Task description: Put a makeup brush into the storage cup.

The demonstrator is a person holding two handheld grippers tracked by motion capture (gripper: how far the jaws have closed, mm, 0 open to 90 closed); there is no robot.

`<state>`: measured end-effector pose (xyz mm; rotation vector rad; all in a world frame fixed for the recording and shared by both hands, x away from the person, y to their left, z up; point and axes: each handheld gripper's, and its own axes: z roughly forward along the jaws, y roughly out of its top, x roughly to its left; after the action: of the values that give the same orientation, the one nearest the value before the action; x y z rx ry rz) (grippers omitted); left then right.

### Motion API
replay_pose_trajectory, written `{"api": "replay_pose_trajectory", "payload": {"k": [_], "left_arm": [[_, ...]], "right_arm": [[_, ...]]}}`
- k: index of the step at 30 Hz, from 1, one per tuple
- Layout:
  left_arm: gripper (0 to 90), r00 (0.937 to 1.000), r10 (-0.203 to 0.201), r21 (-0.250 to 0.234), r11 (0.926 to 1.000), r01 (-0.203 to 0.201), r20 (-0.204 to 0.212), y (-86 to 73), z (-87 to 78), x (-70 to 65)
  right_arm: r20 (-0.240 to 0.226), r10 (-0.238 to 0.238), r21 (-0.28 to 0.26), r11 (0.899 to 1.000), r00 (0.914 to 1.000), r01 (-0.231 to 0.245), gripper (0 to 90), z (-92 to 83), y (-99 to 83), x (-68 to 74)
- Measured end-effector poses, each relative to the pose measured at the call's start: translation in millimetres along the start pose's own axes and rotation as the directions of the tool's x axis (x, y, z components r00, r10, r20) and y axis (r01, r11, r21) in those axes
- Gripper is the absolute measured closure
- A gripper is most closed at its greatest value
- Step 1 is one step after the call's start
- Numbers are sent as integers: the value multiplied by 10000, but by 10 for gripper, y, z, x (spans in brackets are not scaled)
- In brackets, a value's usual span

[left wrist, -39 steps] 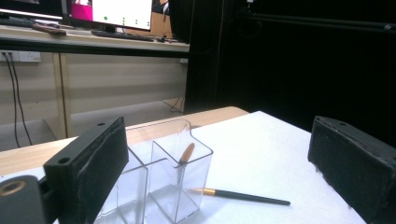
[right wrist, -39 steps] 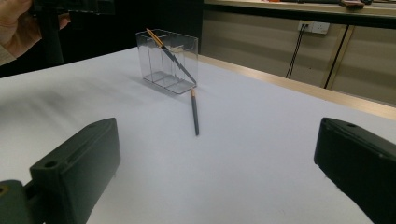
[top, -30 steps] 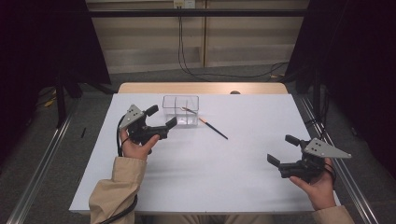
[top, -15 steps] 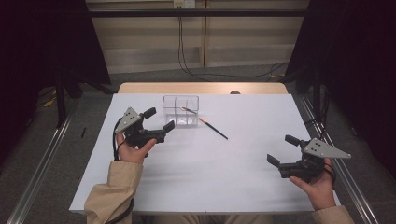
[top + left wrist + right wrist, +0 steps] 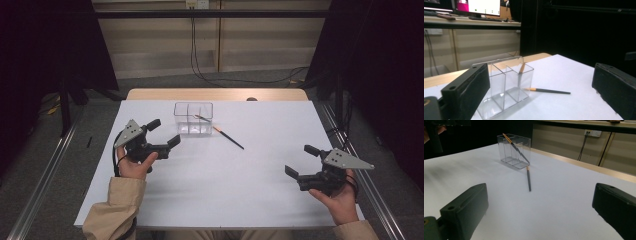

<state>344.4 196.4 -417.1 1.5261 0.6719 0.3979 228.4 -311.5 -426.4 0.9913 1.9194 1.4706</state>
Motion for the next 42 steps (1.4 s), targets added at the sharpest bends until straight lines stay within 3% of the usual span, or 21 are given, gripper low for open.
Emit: {"api": "replay_pose_trajectory", "payload": {"k": [8, 14, 21, 42], "left_arm": [[0, 9991, 307, 171, 9994, -312, 299, -33, -136, 30], [0, 9960, 794, 360, 9961, -809, 403, -25, -240, 29], [0, 9959, 764, 568, 9952, -791, 481, -61, -319, 18], [0, 9960, 635, 513, 9965, -667, 625, -89, -497, -11]], "right_arm": [[-15, 17, 19, 10000, 10000, -17, 0, 8, -8, -10], [-53, -14, 47, 10000, 10000, 14, 0, 38, -7, 4], [-133, -75, 142, 9999, 9999, 77, 0, 93, -5, 25], [-154, -78, 198, 9998, 9999, 81, 1, 241, 67, 24]]}}
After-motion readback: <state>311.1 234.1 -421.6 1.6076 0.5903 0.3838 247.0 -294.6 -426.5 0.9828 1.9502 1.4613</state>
